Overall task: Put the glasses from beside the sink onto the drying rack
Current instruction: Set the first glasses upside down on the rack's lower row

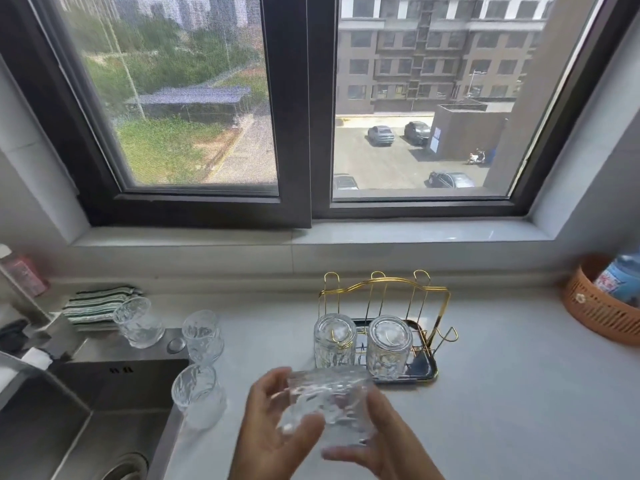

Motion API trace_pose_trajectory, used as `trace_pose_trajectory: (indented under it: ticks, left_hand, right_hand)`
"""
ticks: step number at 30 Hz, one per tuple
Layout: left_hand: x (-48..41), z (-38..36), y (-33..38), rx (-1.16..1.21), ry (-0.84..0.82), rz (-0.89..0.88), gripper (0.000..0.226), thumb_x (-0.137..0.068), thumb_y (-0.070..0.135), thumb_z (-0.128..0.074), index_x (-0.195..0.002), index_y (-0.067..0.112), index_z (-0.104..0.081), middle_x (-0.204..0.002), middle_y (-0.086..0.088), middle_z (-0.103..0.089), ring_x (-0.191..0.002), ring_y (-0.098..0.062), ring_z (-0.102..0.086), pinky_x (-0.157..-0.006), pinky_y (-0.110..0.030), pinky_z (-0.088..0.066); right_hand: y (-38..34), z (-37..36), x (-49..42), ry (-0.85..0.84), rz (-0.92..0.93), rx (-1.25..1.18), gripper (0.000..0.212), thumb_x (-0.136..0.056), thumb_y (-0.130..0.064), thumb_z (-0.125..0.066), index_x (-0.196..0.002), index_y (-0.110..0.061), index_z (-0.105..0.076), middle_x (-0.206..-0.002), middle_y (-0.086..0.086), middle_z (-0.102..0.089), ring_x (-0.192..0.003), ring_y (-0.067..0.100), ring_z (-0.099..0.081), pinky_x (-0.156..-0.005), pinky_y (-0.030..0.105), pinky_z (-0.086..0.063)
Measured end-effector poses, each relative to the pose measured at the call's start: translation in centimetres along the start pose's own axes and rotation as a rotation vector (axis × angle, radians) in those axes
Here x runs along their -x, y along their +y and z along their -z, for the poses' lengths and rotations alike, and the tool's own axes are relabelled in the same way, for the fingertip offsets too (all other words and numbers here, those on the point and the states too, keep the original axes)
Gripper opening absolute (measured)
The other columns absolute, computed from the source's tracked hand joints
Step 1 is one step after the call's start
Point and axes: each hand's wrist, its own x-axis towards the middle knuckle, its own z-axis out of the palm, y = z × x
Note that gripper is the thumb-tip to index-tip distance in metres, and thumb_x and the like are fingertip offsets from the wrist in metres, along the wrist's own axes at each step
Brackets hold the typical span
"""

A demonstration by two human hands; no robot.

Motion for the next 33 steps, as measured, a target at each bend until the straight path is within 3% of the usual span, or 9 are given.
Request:
trace_pose_trajectory:
  ticks: [2,4,6,7,10,13,18,22,33]
  left_hand:
    - [-0.1,-2.2,0.7,0.005,-0.147,-0.010,0.089,-0.037,0.039,-0.087,-0.114,0.021,-0.045,-0.106,0.011,-0.071,-0.098,-0.004,-0.065,-0.077,-0.015,-0.050]
    - [-0.6,-3.3,0.7,-0.131,-0.192,-0.047,0.099,-0.040,0.060,-0.078,-0.125,0.035,-0.035,-0.124,0.033,-0.051,-0.116,0.014,-0.045,-0.094,-0.015,-0.038]
    - [-1.4,-2.6,0.4,-0.230,-0.204,-0.029,0.088,-0.049,0.053,-0.076,-0.123,0.041,-0.031,-0.128,0.034,-0.038,-0.119,0.020,-0.035,-0.098,-0.018,-0.033]
    - [-1.8,-1.9,0.0,-0.243,-0.190,-0.002,0.078,-0.056,0.043,-0.077,-0.120,0.040,-0.033,-0.129,0.026,-0.042,-0.120,0.014,-0.038,-0.098,-0.023,-0.034]
    - [-3.0,1.7,-1.8,-0.364,-0.043,0.039,0.063,-0.068,0.012,-0.076,-0.119,0.025,-0.040,-0.127,-0.003,-0.051,-0.119,-0.015,-0.046,-0.097,-0.033,-0.034]
    - [-4.1,5.8,-3.2,-0.588,0.155,0.088,0.064,-0.067,0.010,-0.077,-0.122,0.014,-0.045,-0.130,-0.012,-0.049,-0.124,-0.028,-0.040,-0.105,-0.044,-0.029]
    - [-5.8,11.0,-4.1,-1.015,0.356,0.211,0.080,-0.058,0.021,-0.083,-0.125,0.005,-0.044,-0.139,-0.022,-0.040,-0.131,-0.039,-0.029,-0.109,-0.048,-0.022]
    - [-6.5,12.6,-4.8,-1.025,0.365,0.308,0.098,-0.057,0.026,-0.084,-0.136,0.006,-0.029,-0.146,-0.021,-0.029,-0.134,-0.039,-0.024,-0.110,-0.049,-0.022]
    - [-8.5,13.1,-7.7,-0.952,0.318,0.338,0.102,-0.058,0.021,-0.083,-0.138,0.002,-0.021,-0.142,-0.029,-0.028,-0.130,-0.041,-0.029,-0.105,-0.053,-0.028]
  right_hand:
    - [-1.3,1.2,0.8,0.016,0.083,-0.182,0.065,-0.062,-0.037,-0.077,-0.119,-0.015,-0.054,-0.117,0.020,-0.066,-0.106,0.041,-0.061,-0.070,0.044,-0.061]
    - [-3.5,3.5,1.7,0.215,0.265,0.062,0.055,-0.068,-0.026,-0.073,-0.119,-0.026,-0.053,-0.118,0.007,-0.067,-0.109,0.021,-0.063,-0.076,0.031,-0.056]
    - [-6.2,6.3,2.1,0.472,0.448,0.498,0.056,-0.064,-0.037,-0.069,-0.116,-0.041,-0.048,-0.114,-0.019,-0.060,-0.101,-0.012,-0.057,-0.077,0.009,-0.045]
    - [-7.6,7.6,2.1,0.570,0.496,0.696,0.060,-0.063,-0.044,-0.067,-0.118,-0.044,-0.044,-0.110,-0.024,-0.055,-0.097,-0.016,-0.055,-0.076,0.005,-0.041]
    - [-9.8,11.2,1.0,0.711,0.438,1.016,0.078,-0.066,-0.053,-0.073,-0.132,-0.029,-0.039,-0.107,-0.004,-0.052,-0.095,0.008,-0.054,-0.080,0.026,-0.042]
    - [-9.7,13.1,-1.2,0.718,0.286,1.131,0.076,-0.071,-0.043,-0.073,-0.135,-0.023,-0.037,-0.122,0.010,-0.053,-0.107,0.026,-0.055,-0.087,0.039,-0.045]
    - [-7.7,13.6,-4.4,0.661,0.104,1.270,0.079,-0.072,-0.048,-0.069,-0.137,-0.026,-0.031,-0.130,0.009,-0.049,-0.112,0.028,-0.055,-0.086,0.035,-0.044]
    - [-5.9,13.8,-5.4,0.612,0.019,1.254,0.080,-0.073,-0.046,-0.069,-0.138,-0.022,-0.029,-0.136,0.010,-0.045,-0.117,0.028,-0.052,-0.090,0.035,-0.043]
    - [-4.0,14.9,-5.6,0.576,0.009,1.124,0.086,-0.073,-0.044,-0.070,-0.141,-0.020,-0.023,-0.139,0.011,-0.039,-0.124,0.025,-0.044,-0.094,0.038,-0.041]
